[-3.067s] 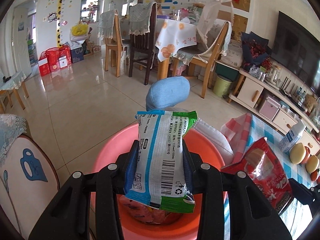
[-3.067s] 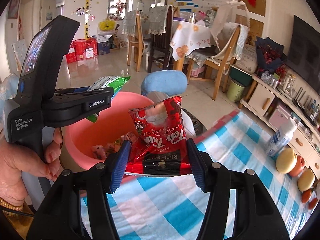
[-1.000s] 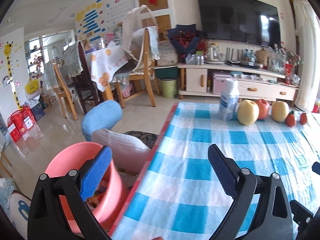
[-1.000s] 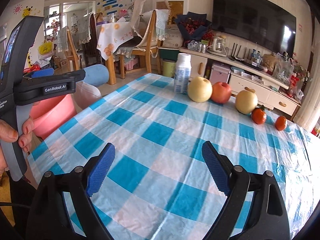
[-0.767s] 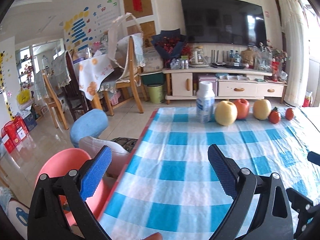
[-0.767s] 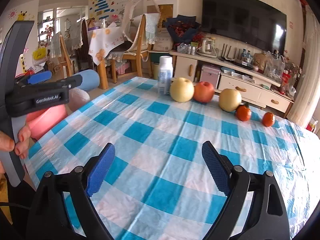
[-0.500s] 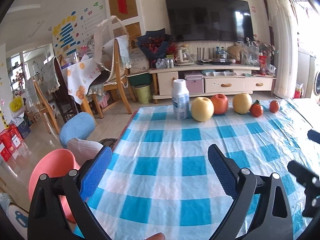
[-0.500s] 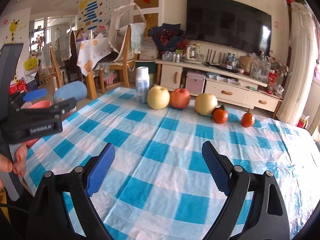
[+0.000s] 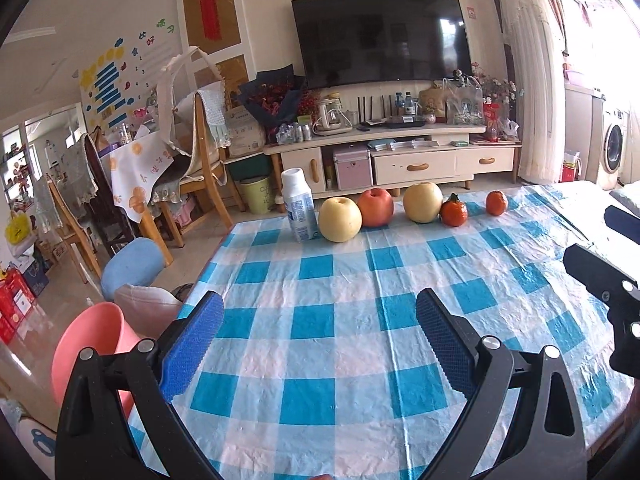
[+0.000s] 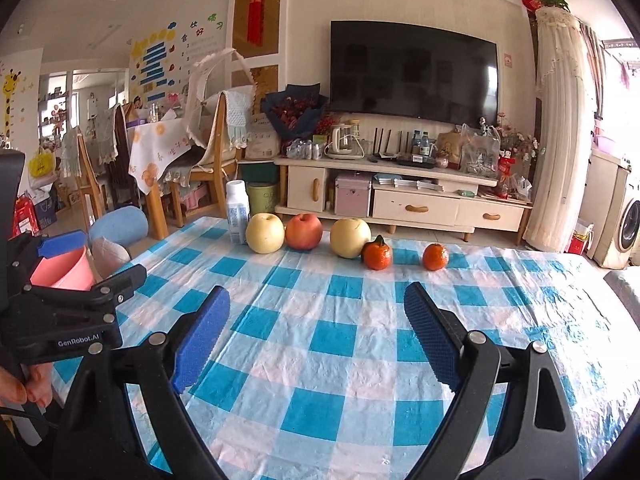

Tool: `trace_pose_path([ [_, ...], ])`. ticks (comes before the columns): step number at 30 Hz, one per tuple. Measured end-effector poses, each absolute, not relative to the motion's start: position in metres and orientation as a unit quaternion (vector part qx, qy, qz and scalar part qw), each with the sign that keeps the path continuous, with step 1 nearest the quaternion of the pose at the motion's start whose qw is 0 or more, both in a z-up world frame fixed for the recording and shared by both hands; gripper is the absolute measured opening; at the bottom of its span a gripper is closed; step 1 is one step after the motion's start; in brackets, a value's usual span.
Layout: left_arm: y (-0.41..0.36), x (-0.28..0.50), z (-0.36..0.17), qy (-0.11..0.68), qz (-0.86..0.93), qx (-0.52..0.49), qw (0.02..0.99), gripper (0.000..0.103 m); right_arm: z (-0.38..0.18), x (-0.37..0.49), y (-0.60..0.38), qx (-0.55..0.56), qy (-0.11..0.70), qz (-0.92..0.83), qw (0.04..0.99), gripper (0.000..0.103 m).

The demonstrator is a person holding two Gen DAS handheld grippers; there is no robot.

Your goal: Collect trash

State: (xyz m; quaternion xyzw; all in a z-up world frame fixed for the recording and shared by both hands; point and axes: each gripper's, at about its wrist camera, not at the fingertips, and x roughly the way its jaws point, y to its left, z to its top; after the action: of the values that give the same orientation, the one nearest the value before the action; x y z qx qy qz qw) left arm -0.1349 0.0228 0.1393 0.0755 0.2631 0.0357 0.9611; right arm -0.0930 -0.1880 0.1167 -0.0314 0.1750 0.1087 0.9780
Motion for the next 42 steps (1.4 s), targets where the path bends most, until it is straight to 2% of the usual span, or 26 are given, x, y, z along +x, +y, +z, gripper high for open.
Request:
trace_pose_path([
  [13, 0.003, -0.15, 0.145, 0.262, 0.03, 0.078, 0.962, 0.096, 0.128, -0.116, -0.207, -0.024, 0.134, 0.093, 0.986, 0.09],
  [42, 0.011, -0.12, 0.117, 0.3, 0.016, 0.059, 0.952, 0.096, 0.105, -0.099, -0.191, -0.038, 0.16, 0.121, 0.979, 0.09],
])
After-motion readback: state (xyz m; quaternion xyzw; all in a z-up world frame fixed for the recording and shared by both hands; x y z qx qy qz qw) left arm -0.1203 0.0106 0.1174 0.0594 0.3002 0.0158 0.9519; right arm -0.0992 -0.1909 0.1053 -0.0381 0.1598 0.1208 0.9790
